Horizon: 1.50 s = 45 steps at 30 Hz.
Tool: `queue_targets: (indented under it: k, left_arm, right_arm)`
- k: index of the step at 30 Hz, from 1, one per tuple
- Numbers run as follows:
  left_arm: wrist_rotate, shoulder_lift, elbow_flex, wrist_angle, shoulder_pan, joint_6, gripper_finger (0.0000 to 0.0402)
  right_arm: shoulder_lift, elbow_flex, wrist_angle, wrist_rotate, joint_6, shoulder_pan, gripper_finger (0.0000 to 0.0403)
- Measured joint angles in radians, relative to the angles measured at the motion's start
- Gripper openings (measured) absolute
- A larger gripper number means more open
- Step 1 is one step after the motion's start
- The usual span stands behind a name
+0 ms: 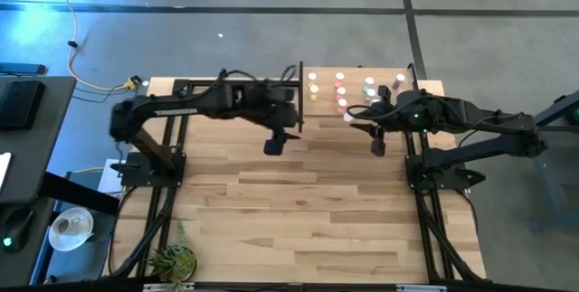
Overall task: Pick and place medicine bottles onto shelf by color
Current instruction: Put the yellow pill bottle on the shelf aligned with the other yellow pill bottles
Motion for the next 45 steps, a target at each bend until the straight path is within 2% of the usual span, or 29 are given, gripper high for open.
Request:
queue_targets:
  k: [3, 7, 11, 21, 25, 31, 38, 45]
  left_arm:
    - [-0.008, -0.083, -0.147, 0.109, 0.005, -0.035, 0.0208]
    - [-0.059, -0.189, -0.315, 0.252, 0.004, -0.066, 0.0208]
    - [-0.108, -0.267, -0.459, 0.359, 0.002, -0.076, 0.0208]
    - [-0.101, -0.412, -0.736, 0.619, 0.012, -0.138, 0.0208]
    - [-0.102, -0.43, -0.802, 0.693, 0.011, -0.153, 0.0208]
    - [-0.104, -0.428, -0.865, 0.794, 0.012, -0.156, 0.0208]
    - [-0.107, -0.428, -0.866, 0.815, 0.012, -0.156, 0.0208]
    - [-0.107, -0.428, -0.866, 0.82, 0.012, -0.155, 0.0208]
  right_arm:
    - [-0.007, -0.037, 0.004, 0.022, 0.04, 0.0, 0.0083]
    - [-0.034, -0.153, 0.068, 0.048, 0.071, 0.0, 0.0083]
    - [-0.071, -0.284, 0.228, 0.045, 0.118, 0.0, 0.0083]
    - [-0.072, -0.489, 0.568, 0.064, 0.185, 0.016, 0.0083]
    - [-0.056, -0.543, 0.693, 0.117, 0.185, 0.046, 0.0083]
    - [-0.013, -0.632, 0.899, 0.265, 0.198, 0.113, 0.0083]
    - [0.068, -0.664, 1.045, 0.403, 0.213, 0.159, 0.0083]
    - [0.217, -0.664, 1.257, 0.506, 0.195, 0.159, 0.0083]
